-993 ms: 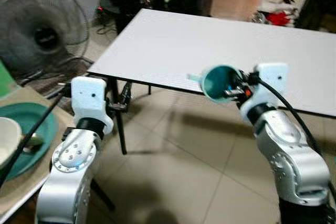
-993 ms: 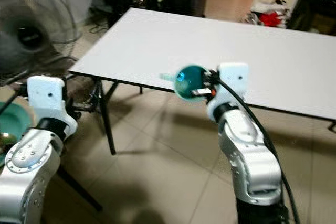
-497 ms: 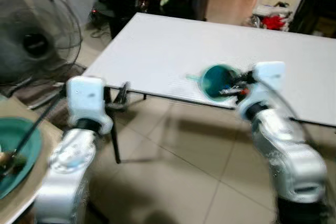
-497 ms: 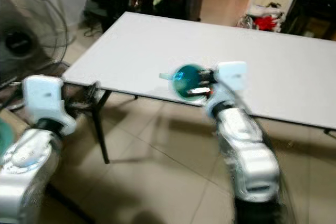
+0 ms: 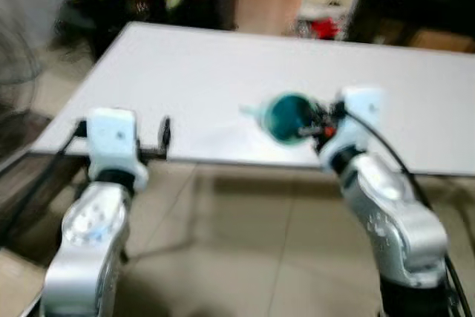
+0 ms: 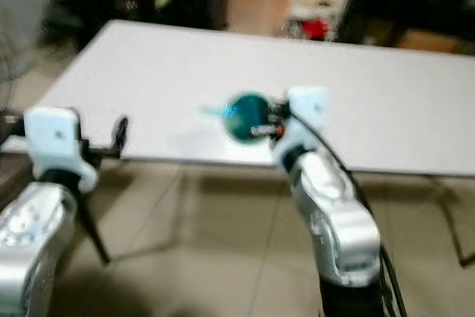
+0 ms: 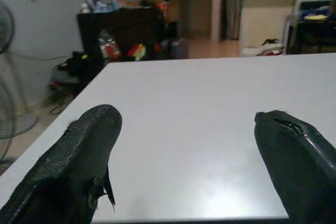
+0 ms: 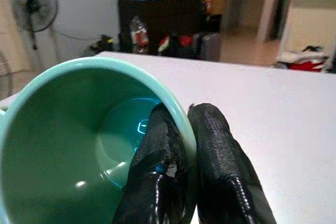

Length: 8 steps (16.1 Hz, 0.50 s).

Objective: Setting the table

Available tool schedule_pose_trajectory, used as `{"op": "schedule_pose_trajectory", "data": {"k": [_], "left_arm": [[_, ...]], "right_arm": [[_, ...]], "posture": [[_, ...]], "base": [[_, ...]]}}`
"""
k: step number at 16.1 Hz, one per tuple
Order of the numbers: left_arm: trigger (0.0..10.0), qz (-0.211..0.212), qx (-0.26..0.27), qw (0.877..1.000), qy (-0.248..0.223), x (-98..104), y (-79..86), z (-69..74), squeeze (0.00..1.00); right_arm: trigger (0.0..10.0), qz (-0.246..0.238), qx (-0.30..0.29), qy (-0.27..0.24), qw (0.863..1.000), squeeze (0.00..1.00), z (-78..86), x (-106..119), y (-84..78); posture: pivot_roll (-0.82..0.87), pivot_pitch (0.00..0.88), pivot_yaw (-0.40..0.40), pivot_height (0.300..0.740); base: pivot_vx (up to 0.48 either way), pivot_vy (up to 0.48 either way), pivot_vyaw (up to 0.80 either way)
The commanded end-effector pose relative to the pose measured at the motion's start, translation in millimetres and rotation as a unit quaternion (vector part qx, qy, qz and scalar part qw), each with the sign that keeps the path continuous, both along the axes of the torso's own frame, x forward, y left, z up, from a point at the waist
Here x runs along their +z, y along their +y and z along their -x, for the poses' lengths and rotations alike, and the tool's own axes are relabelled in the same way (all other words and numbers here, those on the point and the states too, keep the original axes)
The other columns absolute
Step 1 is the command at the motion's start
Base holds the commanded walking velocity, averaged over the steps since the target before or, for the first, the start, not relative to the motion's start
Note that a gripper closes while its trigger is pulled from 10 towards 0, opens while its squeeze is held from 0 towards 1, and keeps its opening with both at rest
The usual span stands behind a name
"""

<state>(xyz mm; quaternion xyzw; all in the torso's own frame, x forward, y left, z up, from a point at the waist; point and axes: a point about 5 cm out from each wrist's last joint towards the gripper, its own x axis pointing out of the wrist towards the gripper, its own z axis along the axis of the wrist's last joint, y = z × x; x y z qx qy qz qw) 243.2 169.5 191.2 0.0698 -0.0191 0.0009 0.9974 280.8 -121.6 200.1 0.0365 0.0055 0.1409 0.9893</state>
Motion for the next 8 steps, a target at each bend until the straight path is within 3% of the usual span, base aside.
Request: {"op": "schedule_pose_trajectory", "data": {"k": [1,8], "left_arm": [[10.0,0.002,-0.011,1.0,-0.006,2.8,-5.5,0.4,0.0],[10.0,-0.002,-0.009,1.0,0.0,1.4,-2.7,3.1,0.0]], "right_arm": [[10.0,0.005,-0.019,-0.003,1.0,0.0,0.0,1.2,-10.4],[10.0,0.002,-0.02,0.002,1.0,0.0,-1.2,-0.2,-11.0]], "posture": [[-0.03,0.0,-0.039,0.74],[-0.01,0.0,-0.027,0.74]], "base": [[0.3,0.0,0.0],[0.301,0.0,0.0]]}}
